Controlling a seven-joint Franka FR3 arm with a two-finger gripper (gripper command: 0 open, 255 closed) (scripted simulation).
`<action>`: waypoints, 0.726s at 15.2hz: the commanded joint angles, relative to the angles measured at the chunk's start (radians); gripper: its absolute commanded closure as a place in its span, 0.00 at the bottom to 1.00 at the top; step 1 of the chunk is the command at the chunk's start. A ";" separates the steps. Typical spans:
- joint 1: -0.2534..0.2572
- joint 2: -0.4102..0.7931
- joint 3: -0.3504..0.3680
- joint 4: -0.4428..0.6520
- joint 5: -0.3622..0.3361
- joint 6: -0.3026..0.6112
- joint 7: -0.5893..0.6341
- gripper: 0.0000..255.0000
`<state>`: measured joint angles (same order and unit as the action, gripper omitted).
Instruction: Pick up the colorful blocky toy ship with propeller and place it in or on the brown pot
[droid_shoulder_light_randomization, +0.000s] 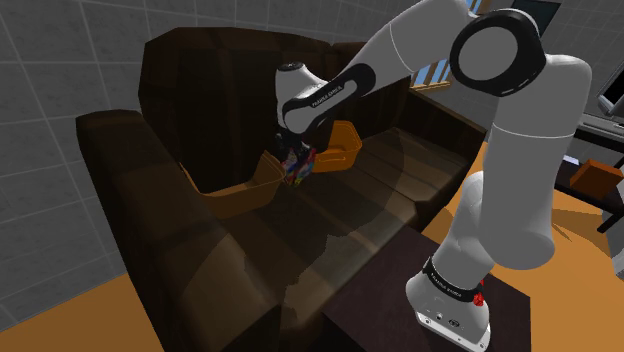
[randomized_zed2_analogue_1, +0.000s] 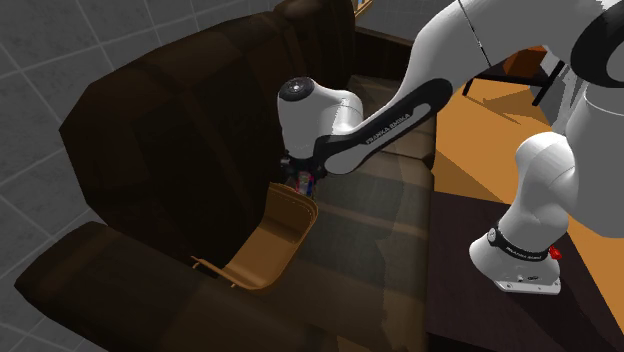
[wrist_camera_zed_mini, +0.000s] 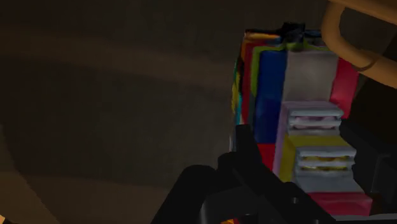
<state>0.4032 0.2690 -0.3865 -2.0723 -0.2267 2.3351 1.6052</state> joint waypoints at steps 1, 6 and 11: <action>0.003 -0.020 -0.002 0.012 -0.004 -0.025 -0.001 1.00; 0.009 -0.059 -0.004 0.034 -0.011 -0.085 -0.008 1.00; 0.013 -0.095 -0.005 0.062 -0.016 -0.146 -0.015 1.00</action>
<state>0.4164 0.1819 -0.3900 -2.0186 -0.2417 2.1994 1.5924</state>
